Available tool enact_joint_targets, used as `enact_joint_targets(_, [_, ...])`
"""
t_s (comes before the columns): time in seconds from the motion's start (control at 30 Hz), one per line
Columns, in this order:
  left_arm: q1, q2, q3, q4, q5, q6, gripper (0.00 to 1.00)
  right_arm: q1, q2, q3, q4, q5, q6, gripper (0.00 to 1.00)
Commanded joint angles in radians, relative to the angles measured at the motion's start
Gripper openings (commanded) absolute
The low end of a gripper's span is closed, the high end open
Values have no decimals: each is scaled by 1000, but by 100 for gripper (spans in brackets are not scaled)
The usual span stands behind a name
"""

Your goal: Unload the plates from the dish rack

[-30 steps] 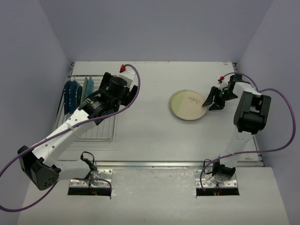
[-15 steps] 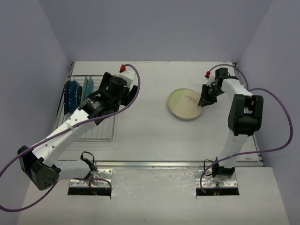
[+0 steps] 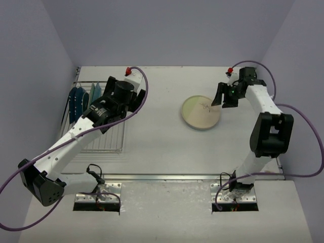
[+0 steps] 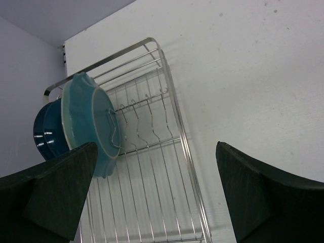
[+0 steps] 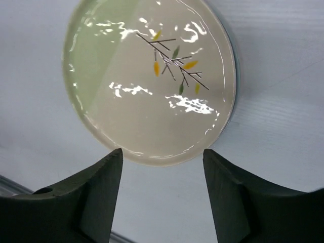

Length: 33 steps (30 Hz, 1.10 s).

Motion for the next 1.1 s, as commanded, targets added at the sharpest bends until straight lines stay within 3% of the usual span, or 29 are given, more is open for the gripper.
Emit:
enact_joint_targets(0.0, [106,-7,82,-22,-26,-48,100,7,-223,-23,80,-47,-10,80])
enact_joint_targets(0.1, [211,31,113,-66,22,-82,98,15,-322,-61,113,-20,-30,86])
enact_joint_targets(0.2, [400,91,154,-101,139,-122,92,21,-432,-114,150,19,-70,99])
enact_joint_targets(0.4, [571,201,204,-134,273,-128,74,26,-573,-214,179,43,-120,99])
enact_joint_targets(0.63, [605,259,202,-128,348,-118,55,29,-625,-264,170,33,-123,99])
enact_joint_targets(1.07, [636,323,184,-114,424,-122,44,29,-626,-288,172,25,-123,99])
